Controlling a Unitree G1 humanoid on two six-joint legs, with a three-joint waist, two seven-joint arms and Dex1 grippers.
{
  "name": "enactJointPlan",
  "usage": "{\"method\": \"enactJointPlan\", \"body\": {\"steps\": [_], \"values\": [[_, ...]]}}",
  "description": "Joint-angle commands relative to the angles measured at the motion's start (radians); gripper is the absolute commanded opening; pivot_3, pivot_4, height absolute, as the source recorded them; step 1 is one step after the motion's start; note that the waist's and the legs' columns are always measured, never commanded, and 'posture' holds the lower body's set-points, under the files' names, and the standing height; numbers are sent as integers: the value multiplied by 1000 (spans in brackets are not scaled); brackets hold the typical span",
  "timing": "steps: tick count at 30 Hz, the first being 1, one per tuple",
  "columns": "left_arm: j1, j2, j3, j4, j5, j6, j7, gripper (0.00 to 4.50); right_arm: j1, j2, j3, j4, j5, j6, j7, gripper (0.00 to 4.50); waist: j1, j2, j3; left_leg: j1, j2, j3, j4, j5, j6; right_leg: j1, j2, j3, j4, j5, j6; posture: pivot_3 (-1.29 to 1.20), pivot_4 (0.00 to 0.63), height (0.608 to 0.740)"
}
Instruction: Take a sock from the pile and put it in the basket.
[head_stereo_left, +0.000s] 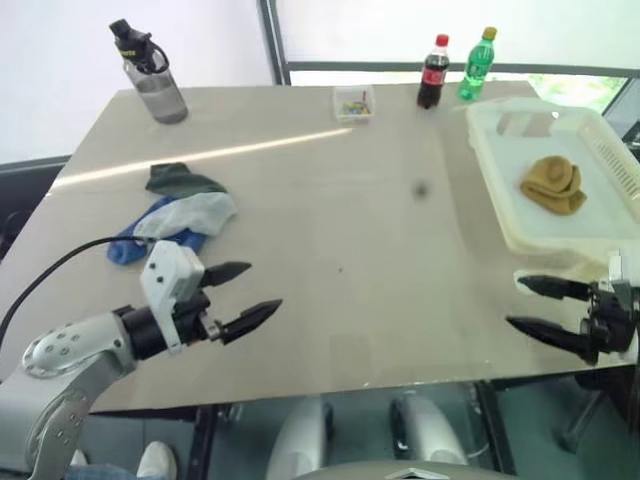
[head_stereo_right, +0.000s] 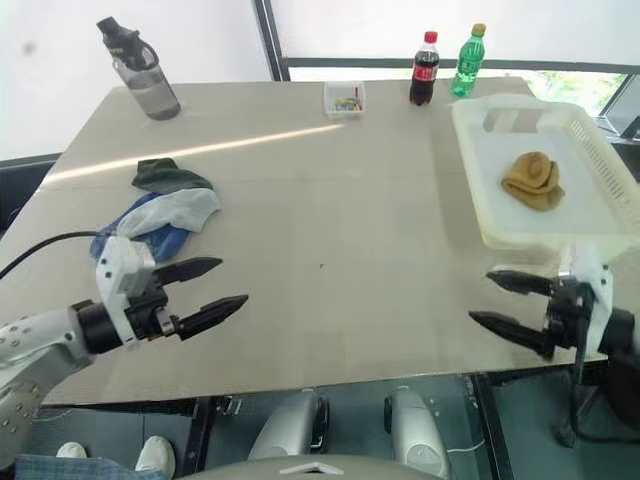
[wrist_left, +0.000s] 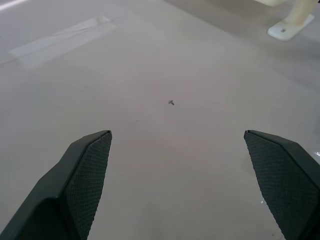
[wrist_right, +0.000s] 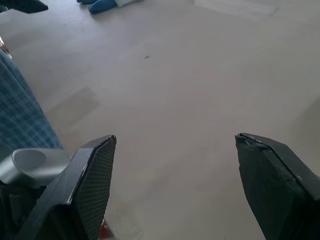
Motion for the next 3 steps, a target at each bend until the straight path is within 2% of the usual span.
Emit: {"method": "enactJointPlan", "body": {"steps": [1,3], "values": [[40,-5,101,-51,-32,-23,3,4500,1,-13,-64,9,19,-42,23,3875,0,-1,1,0,0,0,0,0,0,0,0,1,0,0,0,0,150,740],[58,-7,126,-58,-40,-38,-8,4500,3,-14,-70,13,24,-47,28,3875,0,-1,1,0,0,0,0,0,0,0,0,1,0,0,0,0,150,740]]}}
